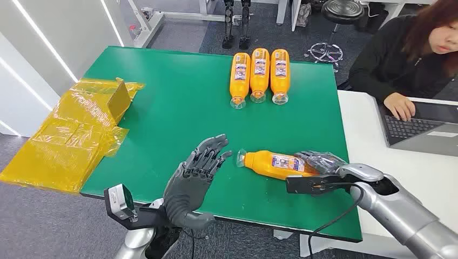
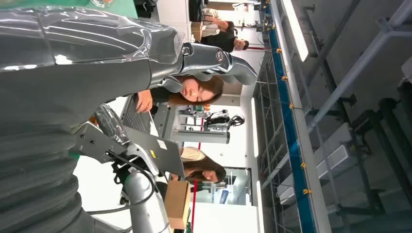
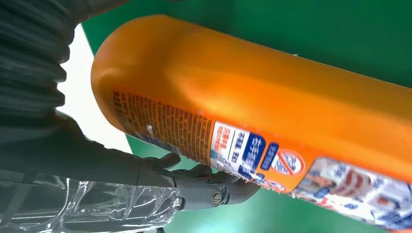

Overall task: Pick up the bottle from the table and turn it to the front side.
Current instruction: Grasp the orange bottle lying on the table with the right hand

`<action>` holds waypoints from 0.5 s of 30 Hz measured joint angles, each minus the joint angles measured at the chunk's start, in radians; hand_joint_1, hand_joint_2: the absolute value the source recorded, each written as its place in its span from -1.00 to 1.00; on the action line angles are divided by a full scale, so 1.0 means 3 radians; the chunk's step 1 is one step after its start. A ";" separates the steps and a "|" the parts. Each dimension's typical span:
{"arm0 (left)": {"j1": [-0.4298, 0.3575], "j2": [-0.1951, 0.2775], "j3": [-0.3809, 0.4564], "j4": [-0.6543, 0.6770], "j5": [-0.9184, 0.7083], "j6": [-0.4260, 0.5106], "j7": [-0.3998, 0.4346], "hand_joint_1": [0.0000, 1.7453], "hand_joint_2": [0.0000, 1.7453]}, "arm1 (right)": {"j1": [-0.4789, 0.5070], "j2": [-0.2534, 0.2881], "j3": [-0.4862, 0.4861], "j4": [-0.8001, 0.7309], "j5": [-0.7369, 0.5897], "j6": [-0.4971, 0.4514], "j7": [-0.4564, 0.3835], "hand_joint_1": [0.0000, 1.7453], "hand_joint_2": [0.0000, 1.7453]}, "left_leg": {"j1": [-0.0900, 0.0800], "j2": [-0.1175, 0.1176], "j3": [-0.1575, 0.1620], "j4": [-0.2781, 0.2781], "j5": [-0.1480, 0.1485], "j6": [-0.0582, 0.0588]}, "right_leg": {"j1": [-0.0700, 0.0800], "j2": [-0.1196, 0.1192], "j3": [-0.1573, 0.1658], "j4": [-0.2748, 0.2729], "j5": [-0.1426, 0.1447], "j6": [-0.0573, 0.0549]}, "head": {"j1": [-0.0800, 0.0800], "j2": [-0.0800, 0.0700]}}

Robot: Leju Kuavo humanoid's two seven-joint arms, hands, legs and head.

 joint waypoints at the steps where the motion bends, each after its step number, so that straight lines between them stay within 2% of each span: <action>1: -0.0004 0.0002 -0.0001 0.0004 0.0000 -0.0002 0.0000 -1.00 1.00 | -0.0006 -0.0015 0.0019 -0.0008 -0.0017 0.0000 0.0006 -1.00 1.00 | 0.0000 0.0000 0.0000 0.0000 0.0000 0.0000 | 0.0000 0.0000 0.0000 0.0000 0.0000 0.0000 | 0.0000 0.0000; 7: -0.0040 0.0015 -0.0009 0.0049 0.0014 -0.0015 -0.0006 -1.00 1.00 | -0.0024 -0.0197 0.0184 -0.0117 -0.0180 -0.0001 0.0054 -1.00 1.00 | 0.0000 0.0000 0.0000 0.0001 0.0000 0.0000 | 0.0000 0.0000 0.0000 0.0000 0.0000 0.0000 | 0.0000 0.0000; 8: -0.0046 0.0016 -0.0010 0.0055 0.0016 -0.0015 -0.0006 -1.00 1.00 | -0.0024 -0.0228 0.0209 -0.0138 -0.0194 -0.0002 0.0059 -0.56 1.00 | 0.0000 0.0000 0.0000 0.0001 0.0000 0.0000 | 0.0000 0.0000 0.0000 0.0000 0.0000 0.0000 | 0.0000 0.0000; 11: -0.0056 0.0017 -0.0012 0.0064 0.0019 -0.0015 -0.0006 -1.00 1.00 | -0.0024 -0.0292 0.0258 -0.0183 -0.0203 -0.0006 0.0077 0.94 1.00 | 0.0000 0.0000 0.0000 0.0001 0.0000 0.0000 | 0.0000 0.0001 0.0000 0.0000 0.0000 0.0000 | 0.0000 0.0000; 12: -0.0057 0.0017 -0.0013 0.0065 0.0019 -0.0015 -0.0006 -1.00 1.00 | -0.0024 -0.0308 0.0271 -0.0198 -0.0203 -0.0010 0.0087 1.00 1.00 | 0.0000 0.0001 0.0000 0.0001 0.0000 0.0000 | 0.0000 0.0001 0.0000 0.0000 0.0000 0.0000 | 0.0000 0.0000; 15: -0.0056 0.0017 -0.0013 0.0065 0.0020 -0.0016 -0.0006 -1.00 1.00 | -0.0023 -0.0346 0.0305 -0.0240 -0.0202 -0.0030 0.0113 1.00 1.00 | 0.0000 0.0001 0.0001 0.0000 0.0000 0.0000 | 0.0000 0.0001 0.0000 0.0000 0.0000 0.0000 | 0.0000 0.0000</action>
